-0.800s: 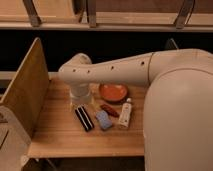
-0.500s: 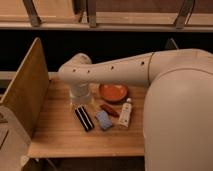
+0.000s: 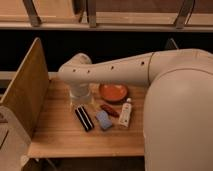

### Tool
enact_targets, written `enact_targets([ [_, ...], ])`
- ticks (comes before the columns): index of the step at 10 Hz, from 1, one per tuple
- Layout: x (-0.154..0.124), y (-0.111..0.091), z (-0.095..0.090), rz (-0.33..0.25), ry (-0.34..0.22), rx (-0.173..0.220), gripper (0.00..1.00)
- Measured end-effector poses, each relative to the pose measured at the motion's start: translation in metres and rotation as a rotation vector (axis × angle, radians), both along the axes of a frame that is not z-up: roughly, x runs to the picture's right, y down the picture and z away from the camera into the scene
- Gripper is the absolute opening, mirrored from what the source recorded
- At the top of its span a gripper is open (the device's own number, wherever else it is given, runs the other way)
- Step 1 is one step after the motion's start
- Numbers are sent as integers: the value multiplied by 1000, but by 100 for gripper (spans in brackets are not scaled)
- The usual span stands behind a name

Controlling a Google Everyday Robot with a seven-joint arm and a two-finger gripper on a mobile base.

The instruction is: Place the bottle in the ceramic bowl

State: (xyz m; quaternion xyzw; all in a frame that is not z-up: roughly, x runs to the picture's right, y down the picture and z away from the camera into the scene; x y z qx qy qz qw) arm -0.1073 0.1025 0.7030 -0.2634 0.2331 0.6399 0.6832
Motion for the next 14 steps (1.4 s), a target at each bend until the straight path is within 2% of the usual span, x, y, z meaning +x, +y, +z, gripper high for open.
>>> enact_targets([
  [12, 2, -1, 0, -5, 3, 9, 65],
  [13, 14, -7, 3, 0, 17, 40, 65],
  [14, 38, -17, 6, 23, 44, 87, 65],
])
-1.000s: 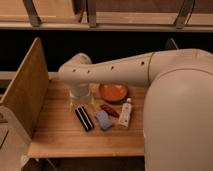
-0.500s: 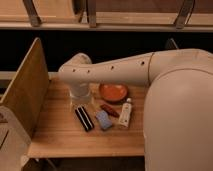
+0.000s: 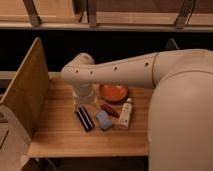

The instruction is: Place the bottle in the ceramic bowl

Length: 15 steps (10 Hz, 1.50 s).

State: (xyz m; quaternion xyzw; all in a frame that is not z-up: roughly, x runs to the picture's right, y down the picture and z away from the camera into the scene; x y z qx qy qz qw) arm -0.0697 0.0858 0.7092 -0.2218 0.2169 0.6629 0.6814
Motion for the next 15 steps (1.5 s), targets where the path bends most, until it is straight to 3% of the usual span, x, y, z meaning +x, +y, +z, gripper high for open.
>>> enact_targets([
  [1, 29, -9, 0, 35, 32, 52, 65],
  [2, 46, -13, -1, 52, 50, 77, 65],
  [3, 98, -19, -12, 108, 108, 153, 65],
  [4, 103, -20, -13, 114, 115, 160, 65],
  [7, 99, -18, -12, 108, 108, 157, 65],
  [10, 127, 2, 24, 133, 165, 111, 65],
  [12, 161, 13, 49, 175, 214, 88, 65],
  [15, 191, 30, 80, 239, 244, 55, 65],
])
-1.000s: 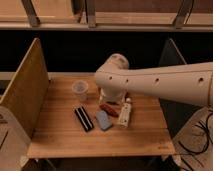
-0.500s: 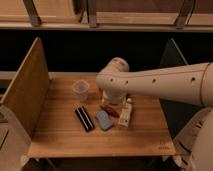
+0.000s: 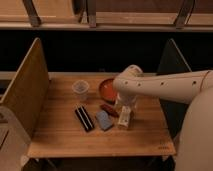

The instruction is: Place the bottle in the ceramic bowl

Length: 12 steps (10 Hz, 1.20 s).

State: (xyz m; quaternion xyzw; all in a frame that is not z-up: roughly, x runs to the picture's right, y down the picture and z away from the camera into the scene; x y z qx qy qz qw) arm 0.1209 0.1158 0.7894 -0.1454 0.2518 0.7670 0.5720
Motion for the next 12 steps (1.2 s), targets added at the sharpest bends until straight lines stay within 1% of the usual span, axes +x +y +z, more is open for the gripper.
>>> enact_targets([
  [1, 5, 8, 5, 17, 7, -17, 65],
  [6, 4, 7, 6, 9, 7, -12, 65],
  [8, 1, 16, 18, -26, 7, -20, 65],
  [9, 4, 25, 28, -28, 9, -33, 65],
  [11, 8, 40, 46, -9, 8, -55, 65],
  [12, 9, 44, 51, -10, 6, -62, 65],
])
